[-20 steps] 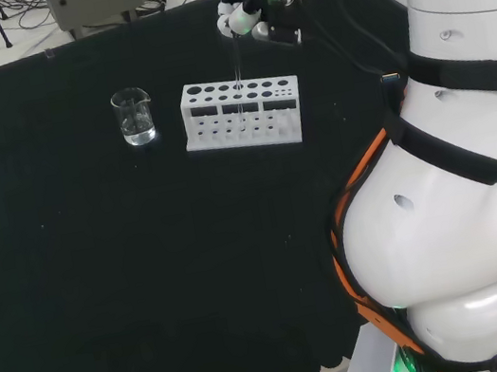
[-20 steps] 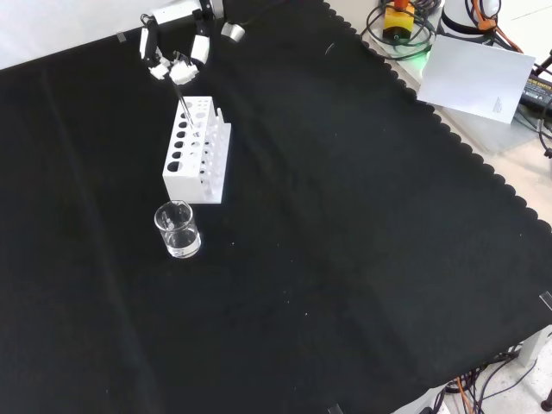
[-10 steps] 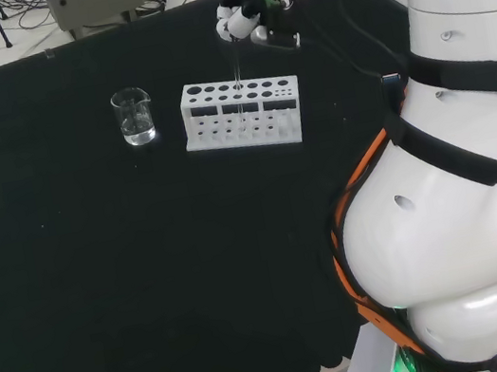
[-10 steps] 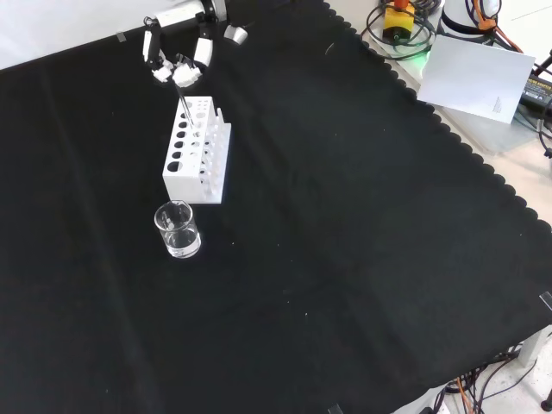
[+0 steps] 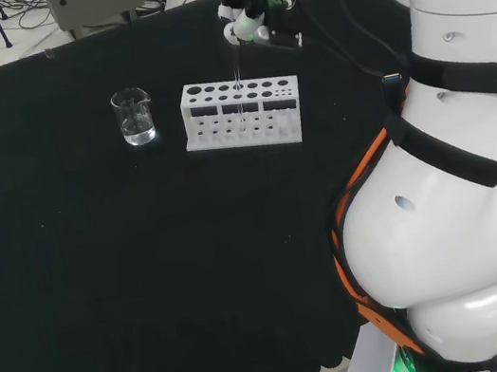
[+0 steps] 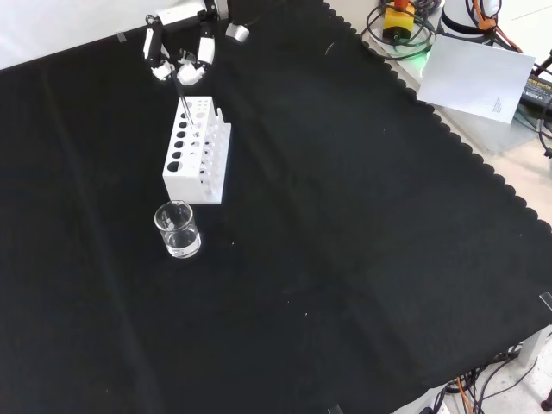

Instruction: Put the glass rod back on the white test tube rack.

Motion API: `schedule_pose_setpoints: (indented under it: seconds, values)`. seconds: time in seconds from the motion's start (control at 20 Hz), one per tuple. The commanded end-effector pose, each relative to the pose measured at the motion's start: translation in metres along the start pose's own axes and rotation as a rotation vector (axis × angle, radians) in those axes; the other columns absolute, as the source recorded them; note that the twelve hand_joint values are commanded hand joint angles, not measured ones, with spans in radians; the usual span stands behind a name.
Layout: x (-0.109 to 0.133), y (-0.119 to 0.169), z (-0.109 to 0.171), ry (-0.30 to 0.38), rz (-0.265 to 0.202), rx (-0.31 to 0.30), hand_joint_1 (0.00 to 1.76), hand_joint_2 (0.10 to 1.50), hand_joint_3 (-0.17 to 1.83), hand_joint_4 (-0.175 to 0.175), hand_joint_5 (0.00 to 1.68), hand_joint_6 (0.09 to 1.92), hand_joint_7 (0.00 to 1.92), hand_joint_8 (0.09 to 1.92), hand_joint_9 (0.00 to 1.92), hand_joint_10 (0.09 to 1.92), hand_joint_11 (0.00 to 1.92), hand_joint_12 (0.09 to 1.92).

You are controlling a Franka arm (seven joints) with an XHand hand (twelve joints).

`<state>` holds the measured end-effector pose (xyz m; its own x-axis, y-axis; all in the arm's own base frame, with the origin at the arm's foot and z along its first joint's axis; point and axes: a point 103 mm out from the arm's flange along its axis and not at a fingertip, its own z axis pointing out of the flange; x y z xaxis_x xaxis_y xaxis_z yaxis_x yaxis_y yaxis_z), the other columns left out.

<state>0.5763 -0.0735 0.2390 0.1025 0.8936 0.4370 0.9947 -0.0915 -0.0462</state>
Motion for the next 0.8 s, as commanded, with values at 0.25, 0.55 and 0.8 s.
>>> schedule_pose_setpoints:
  seconds: [0.25, 0.55, 0.8]
  values:
    - [0.001, -0.002, -0.006, 0.003, 0.000, -0.012, 1.43, 0.38, 1.01, -0.175, 0.83, 0.89, 0.94, 0.94, 1.78, 0.85, 1.82, 0.94]
    - [-0.003, -0.006, -0.019, 0.019, 0.007, -0.034, 1.44, 0.38, 1.00, -0.175, 0.82, 0.89, 0.92, 0.94, 1.78, 0.86, 1.82, 0.95]
    - [-0.005, -0.010, -0.025, 0.022, 0.005, -0.049, 1.44, 0.39, 0.99, -0.175, 0.82, 0.89, 0.91, 0.93, 1.78, 0.86, 1.82, 0.95]
